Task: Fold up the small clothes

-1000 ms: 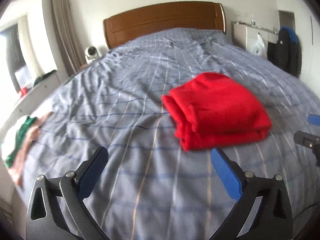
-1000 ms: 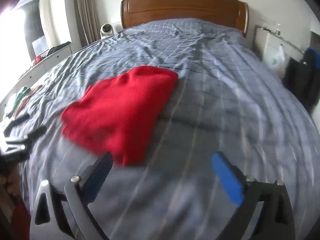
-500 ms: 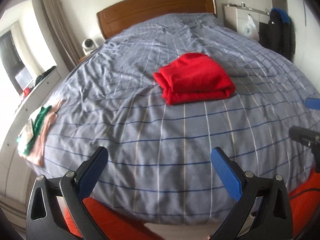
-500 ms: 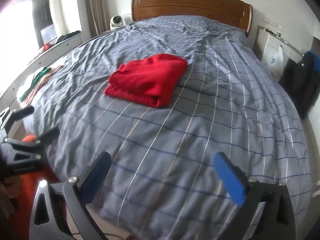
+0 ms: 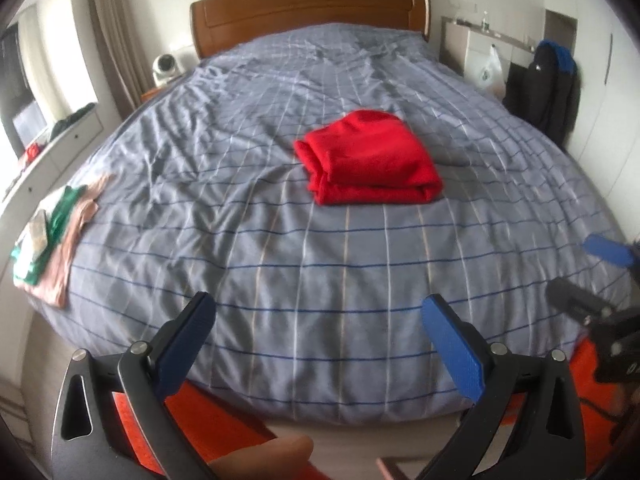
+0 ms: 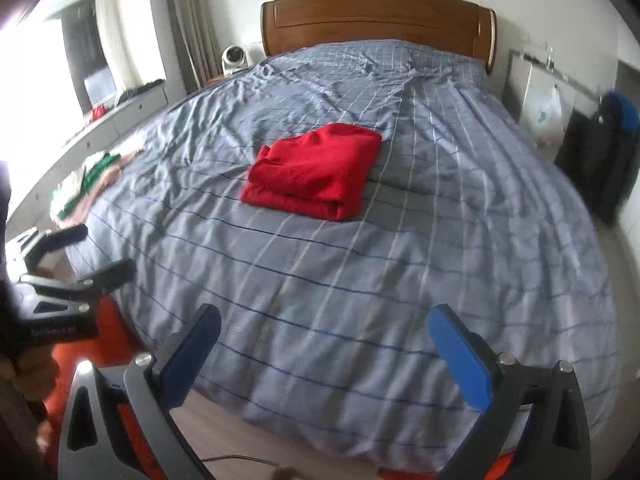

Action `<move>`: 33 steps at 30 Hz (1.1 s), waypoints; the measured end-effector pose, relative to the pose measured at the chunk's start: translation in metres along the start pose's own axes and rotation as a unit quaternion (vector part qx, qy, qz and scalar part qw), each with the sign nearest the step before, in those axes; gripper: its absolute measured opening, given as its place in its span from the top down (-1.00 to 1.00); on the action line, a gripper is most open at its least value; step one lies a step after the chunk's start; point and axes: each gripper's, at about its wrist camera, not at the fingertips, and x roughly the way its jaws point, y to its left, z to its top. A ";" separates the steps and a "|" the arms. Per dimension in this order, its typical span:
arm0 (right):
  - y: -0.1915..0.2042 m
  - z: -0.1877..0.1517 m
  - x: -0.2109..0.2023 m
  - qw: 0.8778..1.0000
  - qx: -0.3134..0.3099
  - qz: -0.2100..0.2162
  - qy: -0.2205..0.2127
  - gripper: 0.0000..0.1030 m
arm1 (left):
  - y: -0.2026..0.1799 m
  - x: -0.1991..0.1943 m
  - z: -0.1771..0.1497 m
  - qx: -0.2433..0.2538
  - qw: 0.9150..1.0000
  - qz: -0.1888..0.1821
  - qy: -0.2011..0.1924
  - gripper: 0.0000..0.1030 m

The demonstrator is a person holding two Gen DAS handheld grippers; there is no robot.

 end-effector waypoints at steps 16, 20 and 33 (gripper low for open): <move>0.007 -0.010 0.005 0.999 -0.014 -0.034 0.015 -0.99 | -0.007 0.021 -0.013 -0.018 0.999 0.007 0.035 -1.00; 0.008 -0.010 0.003 0.999 -0.014 -0.034 0.009 -0.99 | -0.008 0.021 -0.012 -0.015 0.999 0.006 0.036 -1.00; 0.015 -0.008 0.004 0.999 -0.027 -0.034 0.015 -0.99 | -0.005 0.015 -0.009 -0.004 1.000 0.023 0.020 -0.99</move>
